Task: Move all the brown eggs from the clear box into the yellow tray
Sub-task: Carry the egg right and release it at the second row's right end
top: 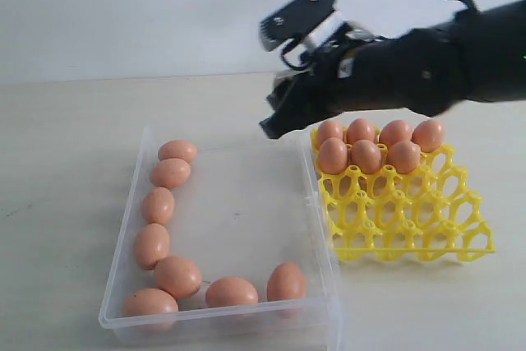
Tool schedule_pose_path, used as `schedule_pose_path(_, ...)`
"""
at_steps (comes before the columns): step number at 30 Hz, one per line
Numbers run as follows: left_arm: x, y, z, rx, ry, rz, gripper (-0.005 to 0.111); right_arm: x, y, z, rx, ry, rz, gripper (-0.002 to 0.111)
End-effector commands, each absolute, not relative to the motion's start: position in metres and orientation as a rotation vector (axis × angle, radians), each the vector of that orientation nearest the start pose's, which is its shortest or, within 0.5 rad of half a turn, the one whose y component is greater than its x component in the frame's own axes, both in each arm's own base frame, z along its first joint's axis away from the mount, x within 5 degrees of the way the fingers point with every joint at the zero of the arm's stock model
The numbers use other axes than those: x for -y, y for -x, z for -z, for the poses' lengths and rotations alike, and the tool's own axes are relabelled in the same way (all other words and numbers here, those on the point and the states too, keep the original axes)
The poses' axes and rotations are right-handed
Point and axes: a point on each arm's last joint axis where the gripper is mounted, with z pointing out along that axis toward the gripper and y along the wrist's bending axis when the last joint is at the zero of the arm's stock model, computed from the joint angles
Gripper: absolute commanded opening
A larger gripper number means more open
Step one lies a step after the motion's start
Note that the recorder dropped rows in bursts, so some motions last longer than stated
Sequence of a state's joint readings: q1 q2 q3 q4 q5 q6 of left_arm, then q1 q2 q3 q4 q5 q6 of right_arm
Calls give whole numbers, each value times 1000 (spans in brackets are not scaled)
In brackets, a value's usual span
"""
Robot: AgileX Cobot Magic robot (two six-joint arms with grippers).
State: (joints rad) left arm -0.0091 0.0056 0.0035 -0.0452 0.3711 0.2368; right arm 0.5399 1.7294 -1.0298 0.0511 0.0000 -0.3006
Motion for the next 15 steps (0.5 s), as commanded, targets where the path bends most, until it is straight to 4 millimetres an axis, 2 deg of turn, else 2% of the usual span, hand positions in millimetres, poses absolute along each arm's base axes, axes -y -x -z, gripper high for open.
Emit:
schedule_pose_path(1, 2, -53, -180, -1838, -198, -108, 0, -139, -312, -215, -1969, 517, -180, 0)
schedule_pose_path(2, 2, -53, -180, -1838, -198, -108, 0, -127, -310, -211, -1970, 446, -178, 0)
schedule_pose_path(3, 2, -53, -180, -1838, -198, -108, 0, -105, -308, -202, -1979, 324, -165, 0)
schedule_pose_path(5, 2, -53, -180, -1838, -198, -108, 0, -79, -304, -188, -1993, 192, -144, 0)
schedule_pose_path(7, 2, -53, -180, -1838, -198, -108, 0, -62, -305, -177, -2019, 122, -134, 0)
schedule_pose_path(11, 2, -53, -180, -1838, -198, -108, 0, -42, -312, -157, -2051, 13, -128, 0)
schedule_pose_path(15, 2, -53, -180, -1838, -198, -108, 0, -37, -317, -141, -2053, -48, -151, 0)
